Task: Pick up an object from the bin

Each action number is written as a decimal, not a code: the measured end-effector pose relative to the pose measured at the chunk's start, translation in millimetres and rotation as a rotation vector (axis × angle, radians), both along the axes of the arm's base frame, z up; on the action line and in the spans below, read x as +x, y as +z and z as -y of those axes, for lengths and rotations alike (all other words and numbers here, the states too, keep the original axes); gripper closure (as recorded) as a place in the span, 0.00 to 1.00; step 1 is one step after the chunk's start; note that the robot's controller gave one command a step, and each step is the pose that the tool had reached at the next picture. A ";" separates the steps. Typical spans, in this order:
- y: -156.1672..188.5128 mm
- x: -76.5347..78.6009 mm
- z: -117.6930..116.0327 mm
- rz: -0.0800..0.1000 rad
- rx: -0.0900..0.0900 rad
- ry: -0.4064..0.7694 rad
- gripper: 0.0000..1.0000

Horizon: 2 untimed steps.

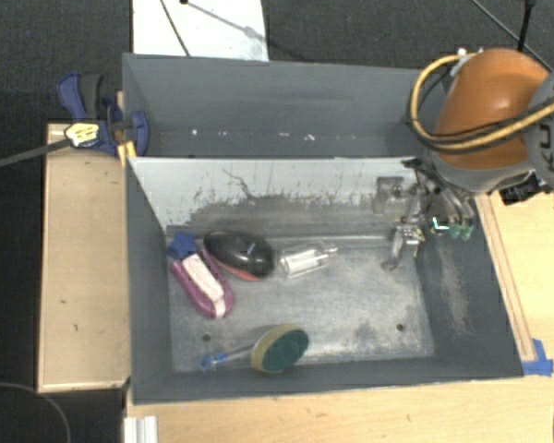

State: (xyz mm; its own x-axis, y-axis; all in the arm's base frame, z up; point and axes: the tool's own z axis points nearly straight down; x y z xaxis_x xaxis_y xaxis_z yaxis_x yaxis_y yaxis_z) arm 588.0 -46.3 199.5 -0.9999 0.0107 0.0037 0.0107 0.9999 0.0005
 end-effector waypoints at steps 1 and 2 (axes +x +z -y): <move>-133.5 -2.9 -72.1 -0.001 0.002 0.047 0.00; -97.7 -15.6 -97.1 0.006 0.001 0.118 0.00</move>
Offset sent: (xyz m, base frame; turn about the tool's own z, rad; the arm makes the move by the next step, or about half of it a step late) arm -0.0014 0.0691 -0.1295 -0.0423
